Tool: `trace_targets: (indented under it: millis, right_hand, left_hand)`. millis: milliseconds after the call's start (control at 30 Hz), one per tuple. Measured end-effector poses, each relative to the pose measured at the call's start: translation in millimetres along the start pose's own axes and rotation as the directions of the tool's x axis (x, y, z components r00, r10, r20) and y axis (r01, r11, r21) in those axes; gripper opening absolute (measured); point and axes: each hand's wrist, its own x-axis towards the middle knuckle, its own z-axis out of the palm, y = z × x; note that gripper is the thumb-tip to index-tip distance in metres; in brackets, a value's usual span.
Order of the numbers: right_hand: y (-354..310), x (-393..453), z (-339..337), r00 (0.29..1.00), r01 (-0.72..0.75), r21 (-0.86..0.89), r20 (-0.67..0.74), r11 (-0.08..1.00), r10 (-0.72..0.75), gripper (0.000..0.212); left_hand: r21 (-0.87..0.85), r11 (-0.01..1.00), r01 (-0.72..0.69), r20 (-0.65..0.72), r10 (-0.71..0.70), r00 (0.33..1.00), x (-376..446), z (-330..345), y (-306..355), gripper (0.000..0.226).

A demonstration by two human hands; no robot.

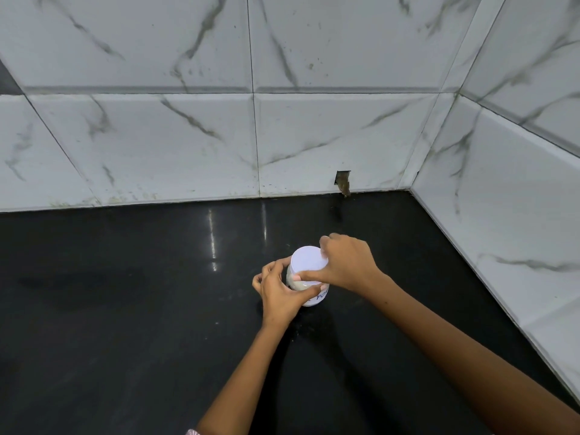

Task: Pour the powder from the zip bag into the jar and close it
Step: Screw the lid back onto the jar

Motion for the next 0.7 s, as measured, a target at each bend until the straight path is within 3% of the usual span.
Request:
trace_targets:
  millis: [100,167,300,400,533,700]
  right_hand:
    - [9.7,0.6,-9.9,0.953,0.096,0.304,0.247,0.948,-0.176,0.071]
    - [11.5,3.9,-13.1,0.902,0.186,0.28,0.331,0.942,-0.277,0.07]
    - [-4.8,2.6,0.2,0.986,0.11,0.064,0.119,0.992,-0.117,0.066]
    - [-16.2,6.7,7.4,0.999,0.045,-0.023,0.011,0.999,-0.044,0.068]
    - [-12.5,8.8,5.8,0.998,0.028,0.076,0.051,0.997,-0.032,0.07]
    - [-20.0,-3.2,17.7,0.992,-0.108,0.181,-0.047,0.978,0.118,0.07]
  left_hand:
    - [0.007,1.0,-0.007,-0.008,0.007,1.0,-1.0,0.3,-0.7,0.067]
    - [0.034,0.999,-0.027,-0.02,0.028,0.999,-2.0,1.0,-1.6,0.062]
    - [0.032,0.999,-0.029,-0.022,0.03,0.999,-2.7,0.3,-0.8,0.064]
    - [0.038,0.999,-0.039,-0.016,0.04,0.999,-1.3,0.8,-1.3,0.067]
    - [0.063,0.997,-0.038,-0.024,0.039,0.999,0.5,2.2,-4.5,0.069]
    - [0.083,0.994,-0.076,-0.048,0.08,0.996,-4.2,5.8,-4.4,0.069]
